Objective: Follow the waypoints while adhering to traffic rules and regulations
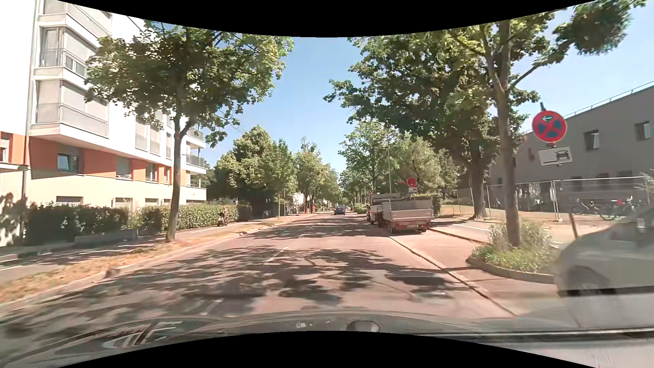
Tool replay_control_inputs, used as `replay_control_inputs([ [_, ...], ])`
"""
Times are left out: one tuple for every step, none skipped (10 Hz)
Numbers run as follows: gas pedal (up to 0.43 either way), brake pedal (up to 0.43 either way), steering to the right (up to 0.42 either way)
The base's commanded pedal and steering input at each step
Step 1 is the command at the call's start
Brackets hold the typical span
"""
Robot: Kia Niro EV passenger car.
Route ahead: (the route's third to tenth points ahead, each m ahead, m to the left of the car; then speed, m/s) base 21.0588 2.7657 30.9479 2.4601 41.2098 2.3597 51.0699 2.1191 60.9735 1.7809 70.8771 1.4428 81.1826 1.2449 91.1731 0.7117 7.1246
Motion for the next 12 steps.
replay_control_inputs([
  [0.079,0.0,0.0],
  [0.079,0.0,0.0],
  [0.079,0.0,0.0],
  [0.079,0.0,0.0],
  [0.079,0.0,0.0],
  [0.079,0.0,0.0],
  [0.079,0.0,0.0],
  [0.079,0.0,-0.001],
  [0.079,0.0,0.0],
  [0.087,0.0,-0.001],
  [0.087,0.0,-0.001],
  [0.087,0.0,-0.001],
])
